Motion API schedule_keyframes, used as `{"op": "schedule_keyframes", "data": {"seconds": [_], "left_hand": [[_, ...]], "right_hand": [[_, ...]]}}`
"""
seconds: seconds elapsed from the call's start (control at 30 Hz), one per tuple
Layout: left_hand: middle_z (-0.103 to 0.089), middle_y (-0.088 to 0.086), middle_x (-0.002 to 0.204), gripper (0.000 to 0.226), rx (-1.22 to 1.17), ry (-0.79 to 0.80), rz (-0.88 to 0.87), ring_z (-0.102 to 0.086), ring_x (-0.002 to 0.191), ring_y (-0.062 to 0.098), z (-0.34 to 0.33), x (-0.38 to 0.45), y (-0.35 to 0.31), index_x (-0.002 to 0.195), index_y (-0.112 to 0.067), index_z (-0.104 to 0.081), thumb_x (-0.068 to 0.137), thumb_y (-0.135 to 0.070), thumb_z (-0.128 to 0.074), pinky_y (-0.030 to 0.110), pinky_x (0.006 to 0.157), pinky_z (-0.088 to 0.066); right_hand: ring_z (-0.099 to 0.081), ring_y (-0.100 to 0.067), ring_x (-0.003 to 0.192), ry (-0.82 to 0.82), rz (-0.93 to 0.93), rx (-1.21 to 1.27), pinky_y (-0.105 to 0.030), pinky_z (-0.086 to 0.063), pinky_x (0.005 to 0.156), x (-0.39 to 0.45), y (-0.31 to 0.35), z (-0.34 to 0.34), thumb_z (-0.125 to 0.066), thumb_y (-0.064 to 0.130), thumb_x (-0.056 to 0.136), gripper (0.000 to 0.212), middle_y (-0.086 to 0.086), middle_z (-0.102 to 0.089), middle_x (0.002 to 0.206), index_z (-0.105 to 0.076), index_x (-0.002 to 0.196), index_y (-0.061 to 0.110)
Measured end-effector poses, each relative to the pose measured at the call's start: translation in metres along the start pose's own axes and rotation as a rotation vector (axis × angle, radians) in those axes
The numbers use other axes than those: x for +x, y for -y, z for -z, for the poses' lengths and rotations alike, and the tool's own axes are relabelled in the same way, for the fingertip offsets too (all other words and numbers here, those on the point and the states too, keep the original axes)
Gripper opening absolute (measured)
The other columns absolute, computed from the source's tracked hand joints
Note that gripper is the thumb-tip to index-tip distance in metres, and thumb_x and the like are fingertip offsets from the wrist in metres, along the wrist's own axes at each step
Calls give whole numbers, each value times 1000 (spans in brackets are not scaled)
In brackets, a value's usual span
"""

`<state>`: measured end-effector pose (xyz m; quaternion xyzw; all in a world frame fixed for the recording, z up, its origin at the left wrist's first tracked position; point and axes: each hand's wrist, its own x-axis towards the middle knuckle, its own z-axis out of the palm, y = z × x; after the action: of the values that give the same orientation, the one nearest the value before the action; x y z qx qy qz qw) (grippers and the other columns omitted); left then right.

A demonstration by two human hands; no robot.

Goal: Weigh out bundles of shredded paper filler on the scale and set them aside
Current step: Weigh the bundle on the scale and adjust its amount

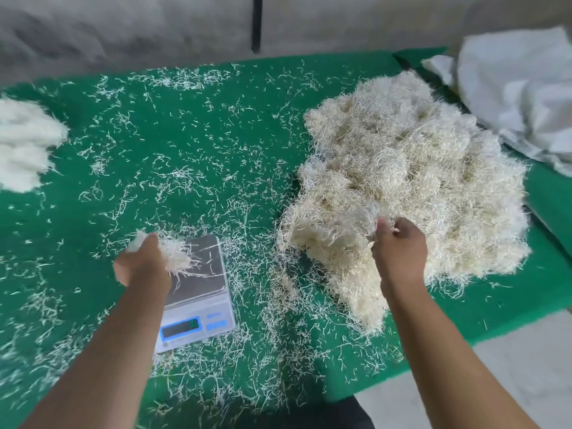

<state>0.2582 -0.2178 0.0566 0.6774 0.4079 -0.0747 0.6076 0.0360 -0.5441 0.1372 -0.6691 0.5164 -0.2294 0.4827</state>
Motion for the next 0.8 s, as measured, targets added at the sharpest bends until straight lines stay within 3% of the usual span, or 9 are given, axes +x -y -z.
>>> {"op": "schedule_keyframes", "data": {"seconds": [0.13, 0.27, 0.37, 0.43, 0.5, 0.6, 0.67, 0.73, 0.8], "left_hand": [[-65, 13, 131, 78, -65, 81, 52, -49, 68, 11, 13, -31, 3, 155, -20, -39, 88, -24, -81, 18, 46, -44], [-63, 8, 112, 63, 102, 360, -6, -58, 79, 14, 3, -81, 9, 142, -7, -52, 85, 16, -68, 10, 52, -44], [-50, -7, 92, 64, -40, 428, 221, -62, 87, 21, 7, -100, 23, 137, -6, -48, 82, 26, -61, 21, 55, -44], [-63, 1, 103, 52, -186, 469, 256, -66, 109, 34, 6, -102, 31, 137, -9, -52, 91, 11, -65, 26, 66, -55], [-74, 14, 110, 36, -208, 500, 172, -72, 105, 32, 6, -118, 35, 132, -12, -61, 97, -20, -68, 36, 71, -60], [-76, -4, 106, 35, 47, 522, -180, -74, 100, 26, 3, -148, 57, 122, -18, -67, 92, -37, -70, 33, 74, -59], [-60, -19, 121, 43, 354, 555, -530, -60, 119, 14, 11, -166, 78, 127, -27, -65, 91, -49, -56, 35, 97, -48], [-51, -23, 132, 43, 554, 565, -816, -45, 131, 6, 19, -173, 93, 123, -32, -65, 93, -50, -39, 37, 110, -36], [-42, -22, 151, 46, 674, 621, -985, -29, 148, 5, 26, -176, 99, 126, -35, -62, 103, -55, -28, 38, 123, -20]], "right_hand": [[-75, -7, 68, 284, -49, -152, -29, -60, 63, -1, -4, -33, -58, 33, 107, 43, -4, -78, 101, -62, 138, 4], [-71, -18, 99, 419, -36, -414, -36, -62, 89, -26, -9, -60, -51, 40, 110, 58, -14, -55, 154, -43, 157, 8], [-66, -7, 73, 341, 117, -313, -41, -64, 87, -54, -16, -65, -48, 40, 111, 43, -5, -76, 121, -62, 144, 15], [-71, -10, 73, 451, 73, -155, -45, -66, 83, -77, -19, -70, -46, 39, 111, 36, 4, -77, 108, -70, 134, 23], [-72, -17, 111, 685, -250, 144, -44, -59, 101, -101, -15, -80, -44, 39, 111, 36, -2, -69, 136, -65, 139, 29], [-72, -34, 116, 920, -843, 667, -49, -62, 88, -129, -8, -92, -42, 60, 106, 55, -16, -70, 133, -58, 139, 19], [-72, -33, 115, 952, -1026, 795, -49, -62, 88, -134, -8, -99, -48, 73, 97, 67, -17, -70, 131, -57, 138, 20], [-62, -33, 131, 940, -1187, 876, -48, -46, 115, -135, -7, -104, -51, 80, 91, 89, -14, -61, 147, -57, 147, 12], [-66, -32, 121, 860, -1147, 858, -45, -41, 117, -135, -9, -108, -48, 72, 98, 80, -15, -67, 135, -69, 129, 2]]}}
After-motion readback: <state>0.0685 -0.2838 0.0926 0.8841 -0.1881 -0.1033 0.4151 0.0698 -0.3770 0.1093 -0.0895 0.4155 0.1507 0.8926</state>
